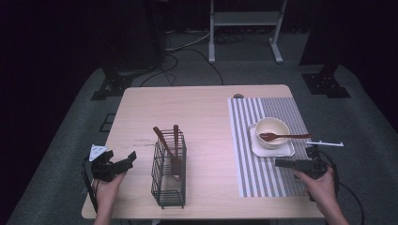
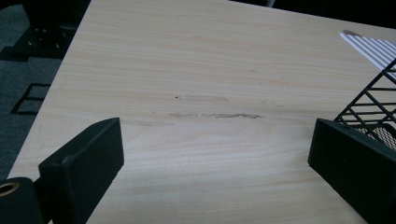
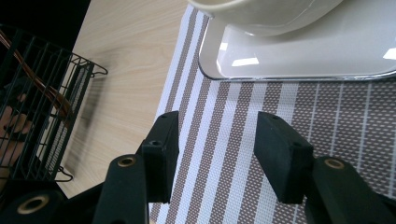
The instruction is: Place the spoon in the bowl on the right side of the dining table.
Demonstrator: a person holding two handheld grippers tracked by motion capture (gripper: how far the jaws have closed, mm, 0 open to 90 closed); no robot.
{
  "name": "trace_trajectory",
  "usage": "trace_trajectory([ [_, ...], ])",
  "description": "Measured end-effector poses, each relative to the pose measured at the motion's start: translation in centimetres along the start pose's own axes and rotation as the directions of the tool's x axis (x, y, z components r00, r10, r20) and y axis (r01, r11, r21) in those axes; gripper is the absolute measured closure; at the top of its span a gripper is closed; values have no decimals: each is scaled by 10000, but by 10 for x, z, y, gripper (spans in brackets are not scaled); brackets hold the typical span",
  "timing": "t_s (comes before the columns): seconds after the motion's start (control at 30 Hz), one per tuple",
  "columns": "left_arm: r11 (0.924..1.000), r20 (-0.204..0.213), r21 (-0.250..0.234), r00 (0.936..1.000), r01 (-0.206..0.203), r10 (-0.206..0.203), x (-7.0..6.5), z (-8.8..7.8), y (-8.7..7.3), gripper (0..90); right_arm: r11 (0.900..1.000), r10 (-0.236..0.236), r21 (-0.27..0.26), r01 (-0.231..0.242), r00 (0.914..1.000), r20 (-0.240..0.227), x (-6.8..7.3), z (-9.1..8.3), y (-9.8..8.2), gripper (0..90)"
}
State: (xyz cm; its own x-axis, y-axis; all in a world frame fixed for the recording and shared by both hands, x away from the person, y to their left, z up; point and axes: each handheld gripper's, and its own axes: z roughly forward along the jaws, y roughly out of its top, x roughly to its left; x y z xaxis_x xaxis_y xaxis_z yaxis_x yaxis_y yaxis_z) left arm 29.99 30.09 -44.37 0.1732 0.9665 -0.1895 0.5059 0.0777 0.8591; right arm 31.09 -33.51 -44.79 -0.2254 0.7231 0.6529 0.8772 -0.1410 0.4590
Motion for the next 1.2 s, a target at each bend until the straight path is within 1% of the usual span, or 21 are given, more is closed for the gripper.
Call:
trace_trajectory([
  [0.17, 10000, 6, 11, 10000, -32, 32, 0, 0, 0, 26, 9999, -162, 41, 161, 9999, 58, 2, 2, -5, 491],
  [0.3, 10000, 5, -14, 10000, 21, -21, 0, 1, 0, 26, 9997, -239, 79, 238, 9996, 132, 3, 3, -8, 491],
  [0.5, 10000, 14, 6, 10000, -13, 13, -1, 1, 0, 26, 9994, -330, 119, 329, 9994, 96, 4, 5, -13, 491],
  [0.7, 10000, 18, 4, 10000, 3, -3, -1, 1, -1, 26, 9986, -497, 201, 496, 9988, 33, 10, 8, -18, 488],
  [0.77, 10000, 18, 7, 10000, -3, 3, -1, 1, 0, 26, 9980, -598, 232, 596, 9982, 82, 12, 9, -19, 487],
  [0.93, 10000, 0, 9, 10000, 11, -11, 0, 1, -1, 26, 9971, -725, 235, 725, 9974, -20, 17, 12, -22, 487],
  [1.0, 10000, 8, -4, 10000, 0, 0, 0, 1, 0, 26, 9961, -850, 255, 849, 9964, 29, 19, 13, -23, 487],
  [1.07, 10000, 6, -12, 10000, -23, 23, -1, 1, 0, 26, 9959, -863, 287, 863, 9963, -25, 20, 15, -25, 487],
  [1.2, 10000, 6, 1, 10000, -7, 7, 0, 1, 0, 26, 9935, -1045, 458, 1045, 9945, -33, 25, 21, -28, 485],
])
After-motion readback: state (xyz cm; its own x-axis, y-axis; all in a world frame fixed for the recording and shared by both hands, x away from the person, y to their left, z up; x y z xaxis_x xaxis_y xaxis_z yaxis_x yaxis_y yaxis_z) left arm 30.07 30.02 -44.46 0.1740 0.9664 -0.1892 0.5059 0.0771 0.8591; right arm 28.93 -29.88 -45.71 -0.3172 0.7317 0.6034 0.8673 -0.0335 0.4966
